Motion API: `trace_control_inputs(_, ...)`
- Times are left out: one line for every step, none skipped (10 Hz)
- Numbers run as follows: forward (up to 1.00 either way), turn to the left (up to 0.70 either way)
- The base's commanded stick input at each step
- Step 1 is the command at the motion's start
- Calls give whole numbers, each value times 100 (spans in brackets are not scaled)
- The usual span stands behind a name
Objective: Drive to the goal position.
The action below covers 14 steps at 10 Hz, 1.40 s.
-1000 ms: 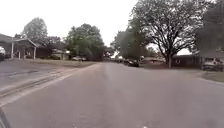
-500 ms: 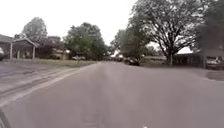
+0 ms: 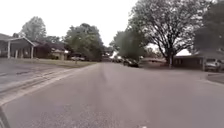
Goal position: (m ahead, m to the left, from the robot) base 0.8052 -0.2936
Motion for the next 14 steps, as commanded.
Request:
trace_control_inputs(70, 26)
trace_control_inputs(70, 23)
trace_control_inputs(70, 21)
trace_control_inputs(70, 19)
trace_control_inputs(70, 16)
trace_control_inputs(70, 14)
trace_control_inputs(70, 11)
trace_control_inputs(70, 9)
trace_control_inputs(70, 7)
trace_control_inputs(70, 4)
trace_control_inputs(70, 2)
trace_control_inputs(70, 0)
trace_control_inputs(70, 0)
trace_control_inputs(70, 0)
